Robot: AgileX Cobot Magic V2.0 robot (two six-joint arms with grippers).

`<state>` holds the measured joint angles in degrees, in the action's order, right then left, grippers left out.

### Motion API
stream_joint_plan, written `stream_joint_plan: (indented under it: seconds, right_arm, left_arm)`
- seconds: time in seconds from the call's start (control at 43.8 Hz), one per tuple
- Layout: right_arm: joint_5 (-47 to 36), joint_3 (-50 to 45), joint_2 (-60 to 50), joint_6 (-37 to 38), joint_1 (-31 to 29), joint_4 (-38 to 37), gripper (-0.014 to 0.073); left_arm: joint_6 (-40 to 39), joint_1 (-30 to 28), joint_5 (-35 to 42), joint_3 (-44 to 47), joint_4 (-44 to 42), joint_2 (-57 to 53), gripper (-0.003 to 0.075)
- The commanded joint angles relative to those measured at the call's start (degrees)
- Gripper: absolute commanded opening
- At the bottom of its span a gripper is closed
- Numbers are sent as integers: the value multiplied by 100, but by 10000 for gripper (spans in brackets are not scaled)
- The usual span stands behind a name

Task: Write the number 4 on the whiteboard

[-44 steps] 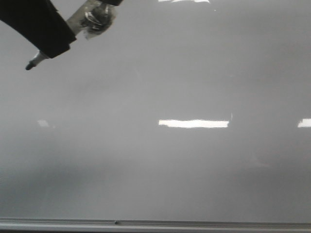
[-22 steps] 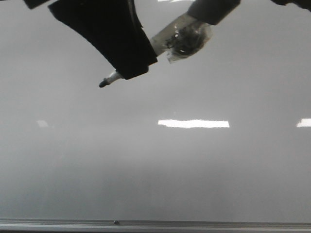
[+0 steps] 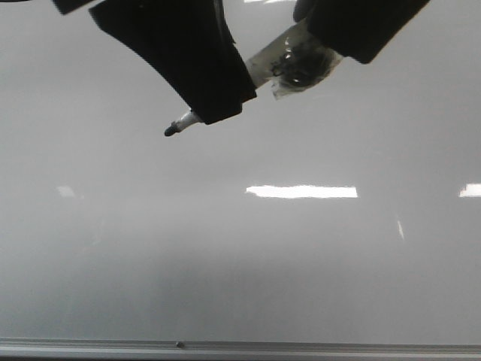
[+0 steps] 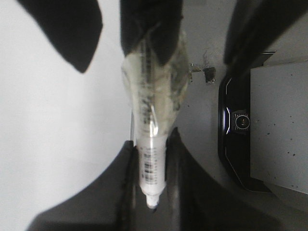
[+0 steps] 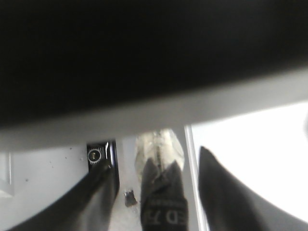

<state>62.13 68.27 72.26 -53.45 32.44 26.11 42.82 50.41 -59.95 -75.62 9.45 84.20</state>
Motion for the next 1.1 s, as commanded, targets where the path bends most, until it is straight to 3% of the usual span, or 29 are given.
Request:
stream_joint_plan:
  seconds: [0.0, 0.16, 0.343, 0.411, 0.48, 0.571, 0.663, 0.891, 1.074]
  right_arm:
    - [-51, 191, -127, -72, 4, 14, 319]
    - [-19, 191, -127, -72, -1, 14, 228]
    - [24, 191, -127, -67, -1, 14, 62]
    - [39, 191, -127, -67, -1, 14, 10]
    - [45, 191, -127, -60, -1, 14, -29]
    - [45, 191, -127, -1, -1, 14, -41]
    - [45, 191, -127, 45, -1, 14, -41]
    - [-27, 191, -231, 72, -36, -78, -41]
    - [-8, 191, -491, 721, -379, -576, -41]
  left_arm:
    - [11, 46, 149, -200, 105, -183, -20]
    - [11, 46, 149, -200, 105, -183, -20]
    - [11, 46, 149, -200, 105, -183, -14]
    - [11, 46, 138, -200, 105, -183, 40]
    - [11, 46, 138, -200, 105, -183, 149]
    - [0, 46, 138, -200, 95, -196, 322]
    - [-23, 46, 138, -200, 29, -256, 424]
    - [-629, -174, 109, -200, -236, -660, 441]
    - [-1473, -881, -7, -143, -336, -1215, 441]
